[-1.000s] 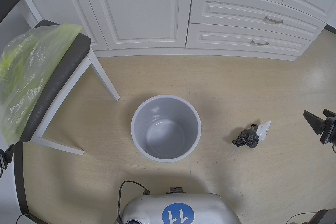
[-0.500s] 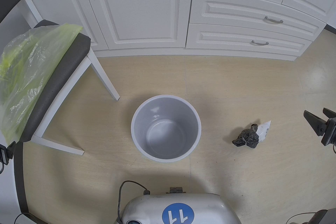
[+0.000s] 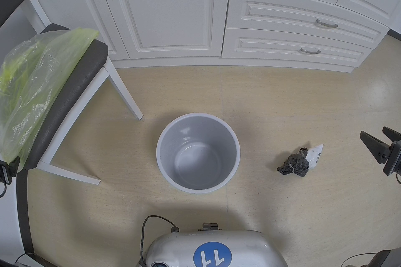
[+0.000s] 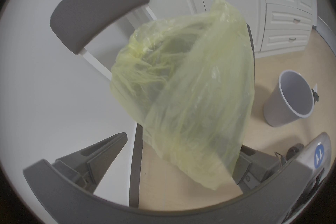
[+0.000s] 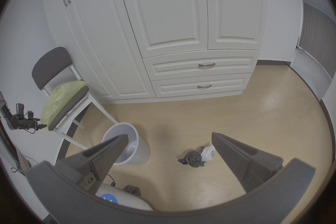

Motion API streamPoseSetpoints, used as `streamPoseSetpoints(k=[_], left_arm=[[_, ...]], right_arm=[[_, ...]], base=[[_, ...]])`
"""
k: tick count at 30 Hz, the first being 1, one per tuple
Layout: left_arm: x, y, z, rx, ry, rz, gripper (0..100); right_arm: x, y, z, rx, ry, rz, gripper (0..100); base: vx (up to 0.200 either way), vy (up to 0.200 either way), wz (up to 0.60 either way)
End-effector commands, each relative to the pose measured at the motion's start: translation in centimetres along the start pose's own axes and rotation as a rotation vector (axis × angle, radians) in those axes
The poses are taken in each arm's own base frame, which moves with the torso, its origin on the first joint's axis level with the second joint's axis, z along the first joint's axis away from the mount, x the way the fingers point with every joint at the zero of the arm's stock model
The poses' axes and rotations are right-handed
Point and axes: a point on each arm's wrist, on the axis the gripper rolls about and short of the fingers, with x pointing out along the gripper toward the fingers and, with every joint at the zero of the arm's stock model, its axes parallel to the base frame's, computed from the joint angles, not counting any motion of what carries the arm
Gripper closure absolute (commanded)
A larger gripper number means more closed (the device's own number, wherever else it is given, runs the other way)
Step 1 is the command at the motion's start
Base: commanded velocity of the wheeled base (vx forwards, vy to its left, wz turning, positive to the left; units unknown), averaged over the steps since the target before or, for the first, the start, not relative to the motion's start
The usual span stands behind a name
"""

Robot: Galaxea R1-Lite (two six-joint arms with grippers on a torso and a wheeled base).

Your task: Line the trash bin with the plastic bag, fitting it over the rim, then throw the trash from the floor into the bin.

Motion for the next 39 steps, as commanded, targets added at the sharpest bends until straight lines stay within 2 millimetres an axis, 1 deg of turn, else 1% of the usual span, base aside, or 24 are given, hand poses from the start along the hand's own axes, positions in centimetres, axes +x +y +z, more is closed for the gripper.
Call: streamPoseSetpoints(k=[1, 5, 8, 10, 14, 16, 20, 22, 24, 25, 27, 28, 29, 31, 34, 39], left_arm=[[0.0, 0.3, 0.7, -0.019, -0.051, 0.023, 0], [-0.1, 0.6, 1.3, -0.058, -0.103, 0.057, 0], [0.2, 0.7, 1.3, -0.078, -0.103, 0.056, 0], [1.1, 1.1, 1.2, -0.084, -0.083, 0.053, 0], [1.7, 1.6, 1.1, -0.090, -0.070, 0.063, 0], [2.0, 2.2, 0.8, -0.097, -0.054, 0.093, 0], [2.1, 3.0, 0.8, -0.092, -0.074, 0.134, 0], [2.1, 3.8, 0.8, -0.089, -0.080, 0.170, 0], [2.1, 4.0, 0.8, -0.089, -0.080, 0.179, 0], [2.3, 4.7, 0.8, -0.090, -0.091, 0.203, 0], [2.1, 4.8, 1.0, -0.086, -0.105, 0.216, 0], [1.5, 5.4, 1.3, -0.087, -0.134, 0.258, 0], [1.4, 5.5, 1.3, -0.088, -0.138, 0.264, 0], [0.8, 5.9, 2.0, -0.089, -0.192, 0.299, 0], [0.6, 6.0, 2.5, -0.090, -0.234, 0.312, 0], [0.9, 6.1, 2.4, -0.090, -0.234, 0.312, 0]], right_arm=[[-0.1, 0.1, 0.0, 0.000, -0.002, 0.009, 0], [-0.1, 0.1, -0.1, -0.001, 0.003, 0.010, 0], [-0.1, 0.1, -0.2, -0.002, 0.006, 0.012, 0], [-0.1, 0.2, -0.2, -0.002, 0.008, 0.022, 0], [-0.1, 0.3, -0.2, 0.000, 0.007, 0.028, 0], [-0.1, 0.3, -0.3, -0.003, 0.015, 0.032, 0], [-0.1, 0.4, -0.4, -0.004, 0.017, 0.039, 0], [-0.2, 0.4, -0.4, -0.004, 0.015, 0.043, 0], [-0.2, 0.4, -0.4, -0.003, 0.013, 0.043, 0], [-0.3, 0.4, -0.3, -0.002, 0.008, 0.045, 0], [-0.3, 0.4, -0.3, -0.002, 0.008, 0.045, 0], [-0.3, 0.4, -0.3, -0.001, 0.006, 0.045, 0], [-0.3, 0.4, -0.3, -0.002, 0.008, 0.045, 0], [-0.3, 0.4, -0.3, -0.002, 0.008, 0.047, 0], [-0.2, 0.4, -0.4, -0.001, 0.012, 0.045, 0], [-0.2, 0.4, -0.4, -0.001, 0.014, 0.046, 0]], base=[[0.000, 0.000, 0.00], [0.000, 0.000, 0.00], [0.000, 0.000, 0.00], [0.000, 0.000, 0.00], [0.000, 0.000, 0.00], [0.000, 0.000, 0.00], [0.000, 0.000, 0.00], [0.000, 0.000, 0.00], [0.000, 0.000, 0.00], [0.000, 0.000, 0.00], [0.000, 0.000, 0.00], [0.000, 0.000, 0.00], [0.000, 0.000, 0.00], [0.000, 0.000, 0.00], [0.000, 0.000, 0.00], [0.000, 0.000, 0.00]])
